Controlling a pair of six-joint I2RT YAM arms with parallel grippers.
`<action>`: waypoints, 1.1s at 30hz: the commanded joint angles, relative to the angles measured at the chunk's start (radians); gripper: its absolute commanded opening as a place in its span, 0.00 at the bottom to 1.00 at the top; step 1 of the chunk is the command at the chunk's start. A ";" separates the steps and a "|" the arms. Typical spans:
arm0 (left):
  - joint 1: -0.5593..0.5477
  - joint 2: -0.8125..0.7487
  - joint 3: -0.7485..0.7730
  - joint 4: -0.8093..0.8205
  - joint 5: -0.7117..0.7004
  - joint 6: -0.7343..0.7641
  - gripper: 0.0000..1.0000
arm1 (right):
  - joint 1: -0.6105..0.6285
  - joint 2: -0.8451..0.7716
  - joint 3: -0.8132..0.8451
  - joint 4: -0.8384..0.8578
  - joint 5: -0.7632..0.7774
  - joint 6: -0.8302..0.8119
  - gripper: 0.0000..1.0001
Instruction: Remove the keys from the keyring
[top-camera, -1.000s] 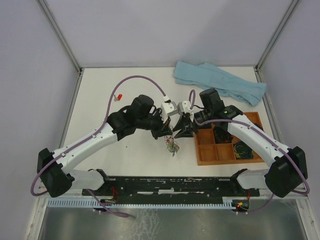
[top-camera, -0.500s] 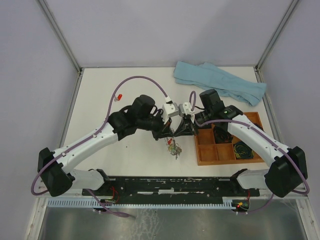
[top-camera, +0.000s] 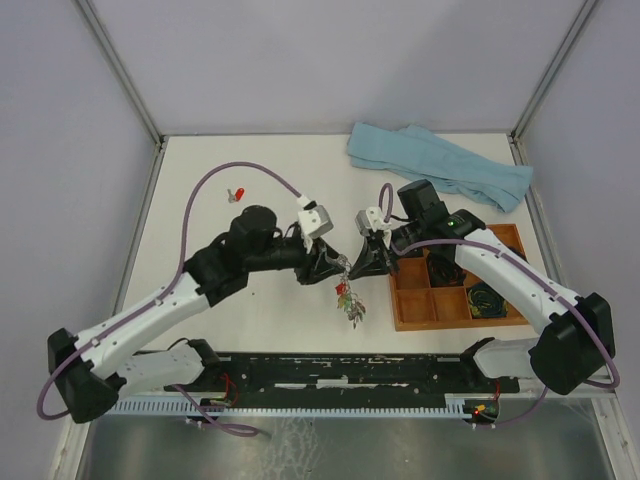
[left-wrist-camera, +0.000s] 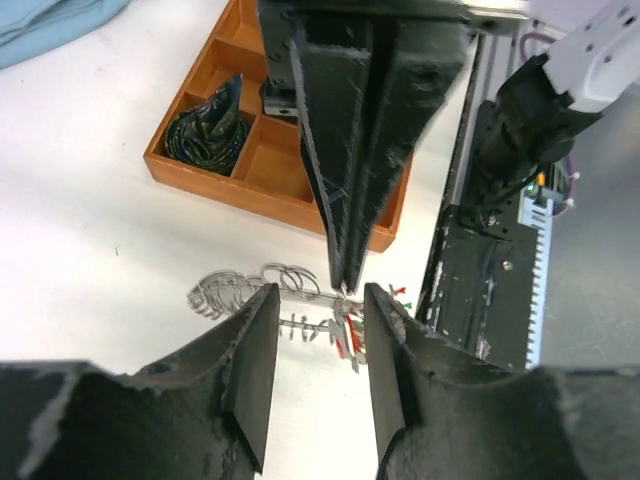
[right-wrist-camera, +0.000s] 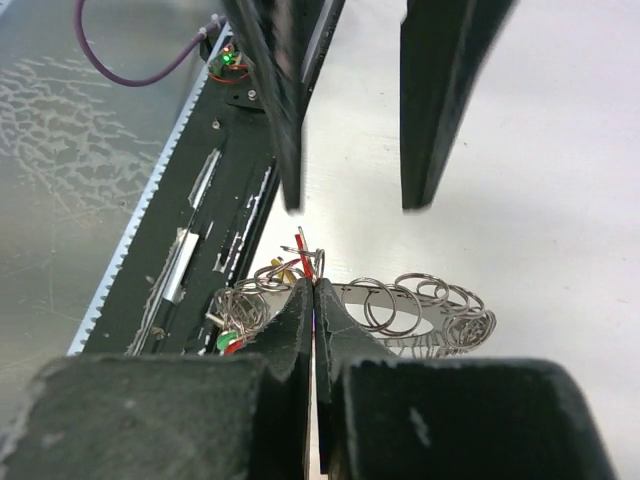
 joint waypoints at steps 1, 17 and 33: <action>0.001 -0.199 -0.188 0.345 -0.047 -0.159 0.49 | -0.006 -0.038 0.044 0.039 -0.112 0.048 0.01; -0.128 -0.383 -0.705 1.046 -0.251 -0.165 0.53 | -0.009 -0.019 0.031 0.107 -0.120 0.137 0.01; -0.391 -0.288 -0.662 0.985 -0.659 -0.008 0.47 | -0.012 -0.017 0.026 0.128 -0.099 0.166 0.01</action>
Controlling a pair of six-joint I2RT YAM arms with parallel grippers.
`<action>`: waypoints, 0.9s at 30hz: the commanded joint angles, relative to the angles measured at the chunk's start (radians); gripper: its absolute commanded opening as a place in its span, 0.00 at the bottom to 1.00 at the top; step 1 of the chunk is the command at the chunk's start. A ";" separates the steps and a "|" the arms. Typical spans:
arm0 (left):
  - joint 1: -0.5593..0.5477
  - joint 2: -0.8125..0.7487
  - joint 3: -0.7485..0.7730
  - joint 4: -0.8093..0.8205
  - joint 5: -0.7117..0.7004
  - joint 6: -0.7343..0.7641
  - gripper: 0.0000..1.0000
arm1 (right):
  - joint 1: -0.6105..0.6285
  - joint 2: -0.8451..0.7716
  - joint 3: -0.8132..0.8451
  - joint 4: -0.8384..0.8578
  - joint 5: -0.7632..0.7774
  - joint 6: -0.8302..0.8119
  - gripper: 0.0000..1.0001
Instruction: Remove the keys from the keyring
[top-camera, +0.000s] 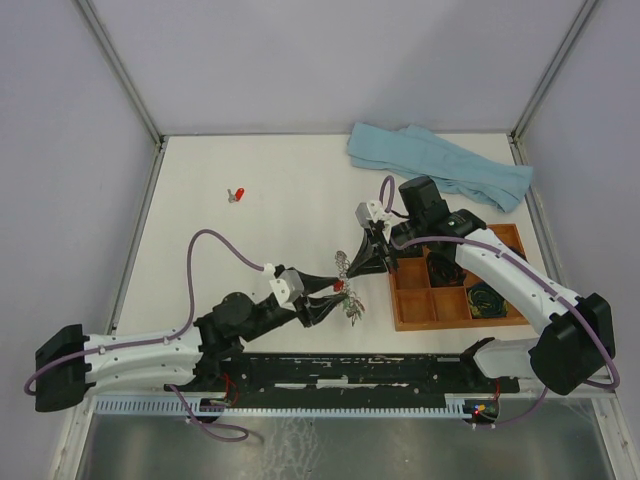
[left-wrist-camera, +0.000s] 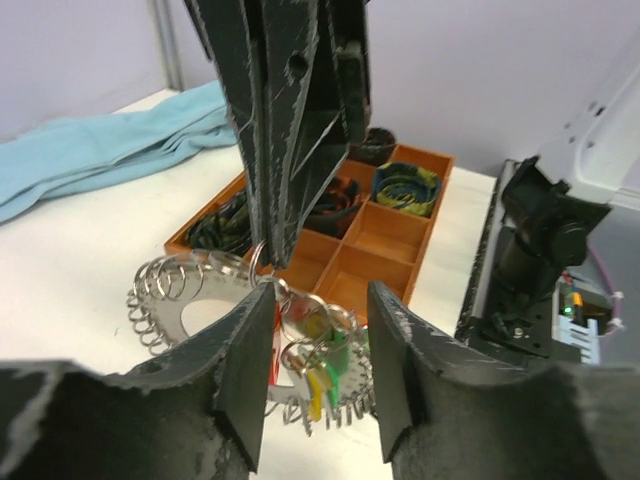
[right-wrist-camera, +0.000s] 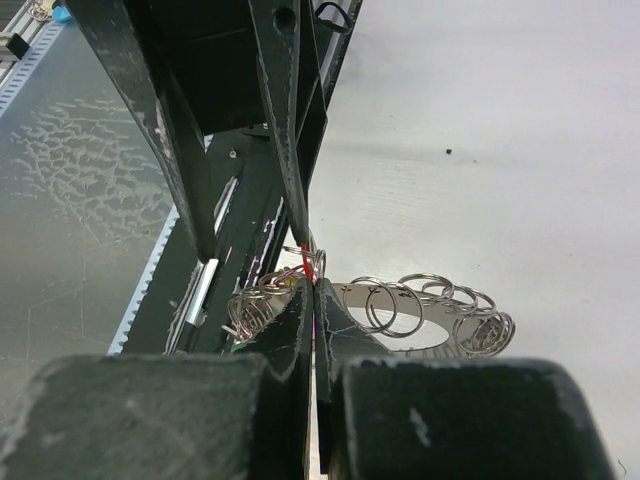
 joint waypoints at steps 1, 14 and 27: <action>-0.036 0.020 0.055 -0.029 -0.162 0.052 0.45 | -0.005 -0.015 0.026 0.057 -0.042 0.023 0.01; -0.043 0.028 0.070 -0.074 -0.211 0.032 0.24 | -0.006 -0.015 0.022 0.070 -0.037 0.036 0.01; -0.043 0.004 0.073 -0.101 -0.195 0.050 0.29 | -0.005 -0.018 0.020 0.089 -0.035 0.065 0.01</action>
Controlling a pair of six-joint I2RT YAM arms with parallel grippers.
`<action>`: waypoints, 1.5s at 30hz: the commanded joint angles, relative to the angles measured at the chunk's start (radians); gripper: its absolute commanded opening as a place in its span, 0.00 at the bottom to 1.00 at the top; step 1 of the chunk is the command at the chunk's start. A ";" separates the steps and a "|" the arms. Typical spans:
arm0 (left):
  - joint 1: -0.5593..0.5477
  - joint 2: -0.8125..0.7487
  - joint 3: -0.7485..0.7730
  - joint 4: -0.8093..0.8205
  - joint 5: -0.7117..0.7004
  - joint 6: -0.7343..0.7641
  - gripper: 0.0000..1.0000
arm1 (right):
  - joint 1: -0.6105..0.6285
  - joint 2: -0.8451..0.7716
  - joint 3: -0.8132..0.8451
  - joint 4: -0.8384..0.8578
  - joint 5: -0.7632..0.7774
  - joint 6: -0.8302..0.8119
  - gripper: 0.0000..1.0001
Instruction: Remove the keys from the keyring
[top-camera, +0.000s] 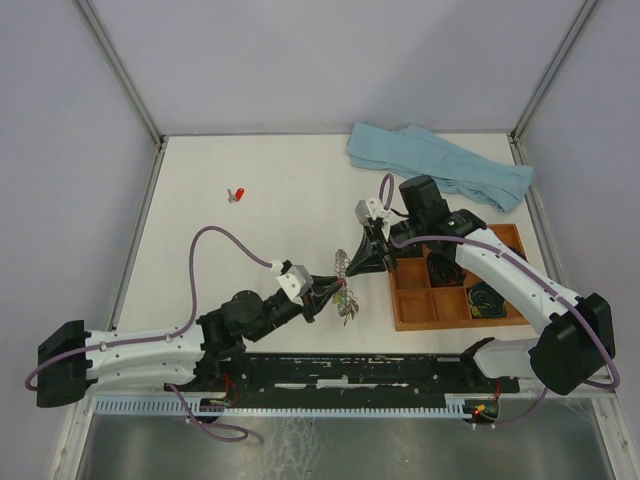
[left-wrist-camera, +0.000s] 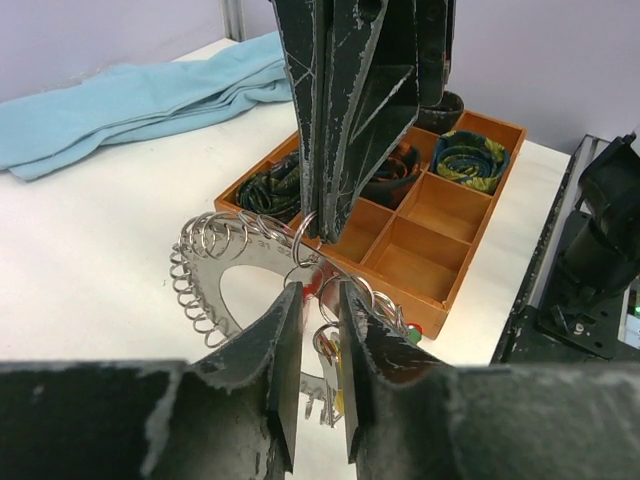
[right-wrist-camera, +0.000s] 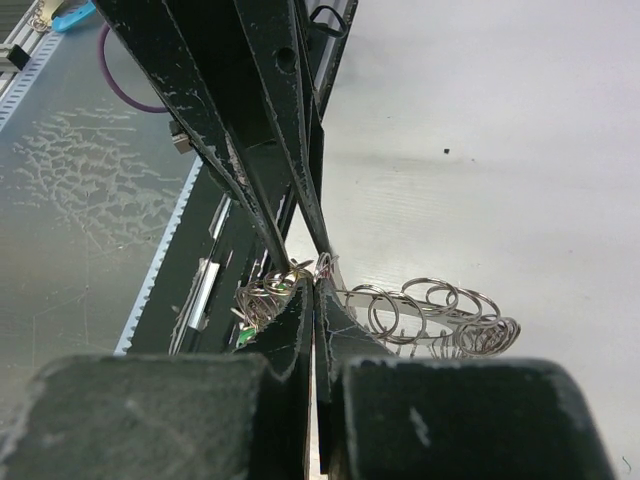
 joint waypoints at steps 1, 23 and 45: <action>-0.005 -0.070 0.011 0.027 -0.007 0.022 0.34 | -0.005 -0.018 0.019 0.061 -0.046 0.018 0.01; 0.356 -0.040 -0.055 0.193 0.506 -0.313 0.54 | -0.005 -0.018 0.018 0.060 -0.084 0.017 0.01; 0.435 0.142 -0.022 0.352 0.783 -0.447 0.49 | -0.004 -0.018 0.020 0.049 -0.105 0.006 0.01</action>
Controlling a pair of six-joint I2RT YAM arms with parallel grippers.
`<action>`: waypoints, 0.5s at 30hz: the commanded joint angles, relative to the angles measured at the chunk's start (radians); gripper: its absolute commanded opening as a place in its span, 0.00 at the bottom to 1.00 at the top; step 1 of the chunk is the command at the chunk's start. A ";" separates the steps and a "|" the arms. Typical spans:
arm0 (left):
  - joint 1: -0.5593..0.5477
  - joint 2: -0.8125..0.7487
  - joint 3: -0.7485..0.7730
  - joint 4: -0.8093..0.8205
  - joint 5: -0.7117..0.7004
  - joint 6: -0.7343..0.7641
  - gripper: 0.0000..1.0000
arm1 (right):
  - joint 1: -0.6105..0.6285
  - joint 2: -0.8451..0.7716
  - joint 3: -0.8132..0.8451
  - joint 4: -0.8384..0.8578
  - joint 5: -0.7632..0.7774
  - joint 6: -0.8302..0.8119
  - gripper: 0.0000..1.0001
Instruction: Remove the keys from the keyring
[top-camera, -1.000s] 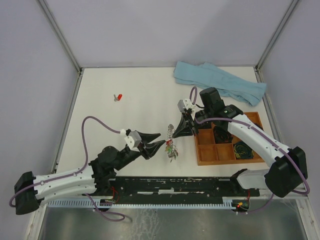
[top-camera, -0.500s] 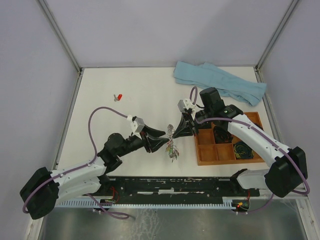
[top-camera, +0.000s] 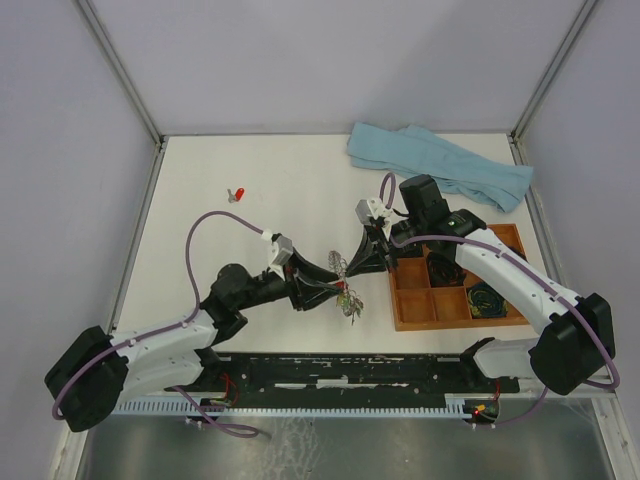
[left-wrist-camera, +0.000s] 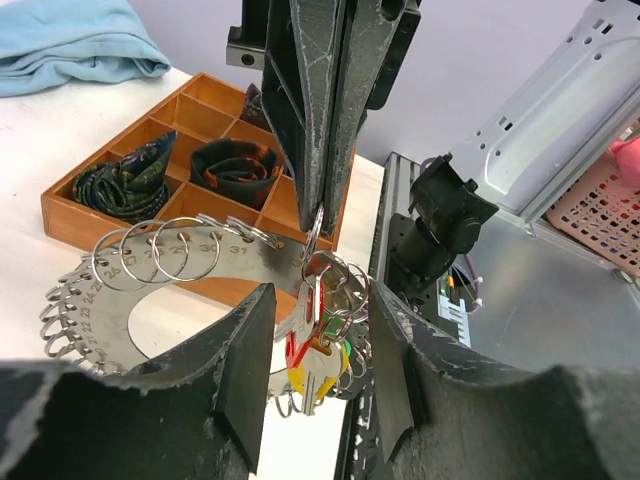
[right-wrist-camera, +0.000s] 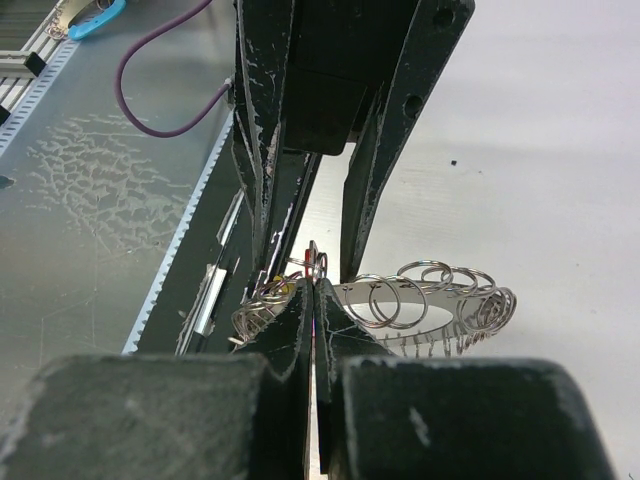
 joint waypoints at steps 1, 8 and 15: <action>0.005 0.010 0.042 0.064 0.022 -0.034 0.48 | -0.005 -0.019 0.019 0.034 -0.075 -0.004 0.01; 0.005 0.030 0.040 0.070 0.019 -0.022 0.47 | -0.004 -0.018 0.022 0.029 -0.077 -0.006 0.01; 0.006 0.048 0.040 0.079 0.024 -0.011 0.29 | -0.005 -0.017 0.023 0.028 -0.080 -0.007 0.01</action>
